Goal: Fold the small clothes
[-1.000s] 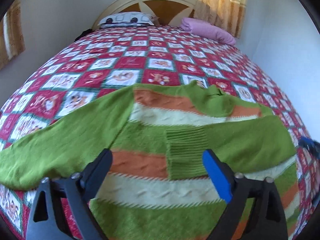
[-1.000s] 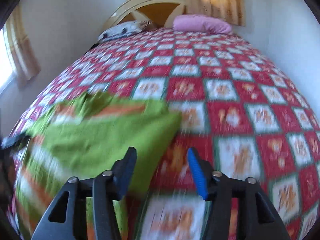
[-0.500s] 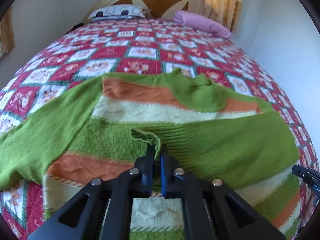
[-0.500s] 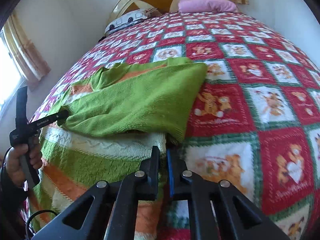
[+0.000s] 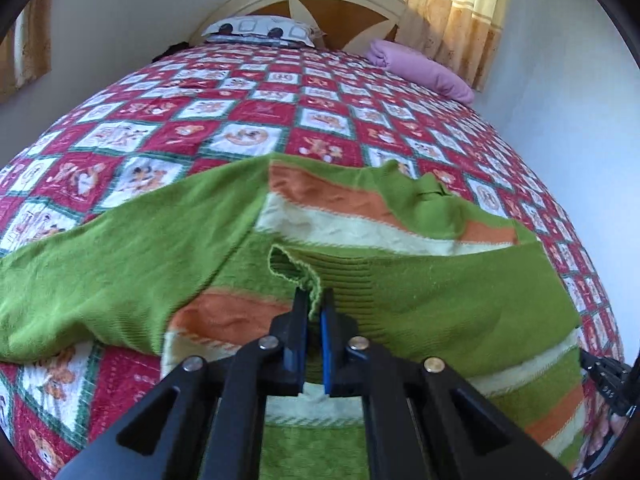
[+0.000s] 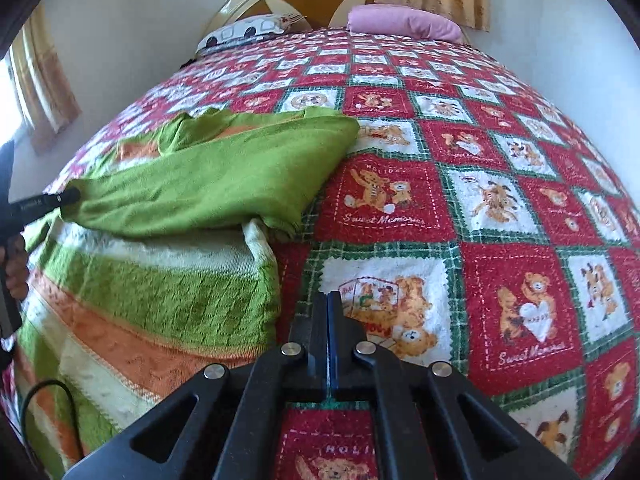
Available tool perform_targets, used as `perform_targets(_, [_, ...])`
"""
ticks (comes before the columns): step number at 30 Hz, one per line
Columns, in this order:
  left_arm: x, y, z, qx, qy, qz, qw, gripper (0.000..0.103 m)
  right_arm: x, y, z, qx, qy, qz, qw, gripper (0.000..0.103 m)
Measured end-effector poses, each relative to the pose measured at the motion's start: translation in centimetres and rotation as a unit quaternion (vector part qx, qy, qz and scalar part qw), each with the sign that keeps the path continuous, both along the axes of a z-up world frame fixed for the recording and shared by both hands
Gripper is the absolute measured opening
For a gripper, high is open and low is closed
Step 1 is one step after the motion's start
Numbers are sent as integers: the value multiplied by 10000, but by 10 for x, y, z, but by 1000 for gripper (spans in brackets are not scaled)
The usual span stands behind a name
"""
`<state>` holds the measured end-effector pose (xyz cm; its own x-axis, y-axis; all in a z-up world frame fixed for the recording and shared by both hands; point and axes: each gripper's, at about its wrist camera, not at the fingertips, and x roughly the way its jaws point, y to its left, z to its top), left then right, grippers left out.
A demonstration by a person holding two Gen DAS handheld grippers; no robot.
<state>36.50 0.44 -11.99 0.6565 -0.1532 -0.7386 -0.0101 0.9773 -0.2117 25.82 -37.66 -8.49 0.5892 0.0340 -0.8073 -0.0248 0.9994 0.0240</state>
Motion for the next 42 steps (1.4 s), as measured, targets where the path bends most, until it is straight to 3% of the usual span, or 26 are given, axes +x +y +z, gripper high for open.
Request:
perform_targets(3, [3, -6, -15, 121, 144, -56, 9998, 6, -2, 5, 14, -241, -245, -157, 9993, 0])
perform_targets(5, [3, -10, -22, 132, 185, -20, 9997, 7, 1, 21, 30, -351, -551, 47, 9979, 0])
perform_targets(6, [3, -11, -22, 145, 157, 16, 9998, 7, 6, 32, 33, -486, -578, 166, 9970, 8])
perform_targets(7, [3, -12, -22, 134, 151, 37, 9998, 7, 12, 42, 34, -596, -538, 245, 9965, 34])
perform_targets(8, [4, -11, -20, 94, 161, 95, 9998, 10, 23, 54, 31, -654, -402, 313, 9966, 51])
perform_targets(9, [3, -9, -20, 59, 177, 158, 9997, 16, 30, 61, 25, -778, -294, 322, 9960, 76])
perform_targets(10, [3, -8, -19, 32, 202, 185, 9996, 21, 38, 67, 18, -1000, -189, 306, 9943, 76])
perform_targets(12, [-1, -6, -18, 40, 279, 174, 9995, 56, 45, 66, 10, -1428, -424, -36, 9888, 73])
perform_targets(15, [-15, -3, -14, 185, 115, 137, 9997, 74, 55, 17, 3, -1202, -427, -980, 9870, 67])
perform_targets(17, [-20, -1, -14, 315, 95, 45, 9994, 74, 53, -20, -11, -369, -77, -1248, 9915, 66])
perform_targets(18, [-21, 1, -15, 301, 110, 22, 9995, 74, 49, -21, -10, -341, -123, -1234, 9917, 66])
perform_targets(25, [-39, 25, -1, 70, 92, 30, 9999, 74, 27, -3, 6, -773, -12, -1018, 9918, 67])
perform_targets(29, [-61, 65, 20, 636, -268, 361, 9970, 99, -2, 6, 41, -1087, -529, -1071, 9869, 67])
perform_targets(32, [-71, 103, 21, 1054, -307, 811, 9906, 101, -3, 31, 59, -825, -820, -543, 9917, 67])
perform_targets(34, [-74, 126, 18, 1101, -175, 1122, 9874, 101, 9, 57, 61, -744, -773, -158, 9941, 67])
perform_targets(36, [-81, 152, 14, 1027, -102, 1466, 9838, 101, 27, 87, 57, -582, -719, 297, 9953, 67])
perform_targets(42, [-106, 209, 2, 1273, 157, 2115, 9689, 100, 74, 155, 24, -185, -335, 938, 9949, 67])
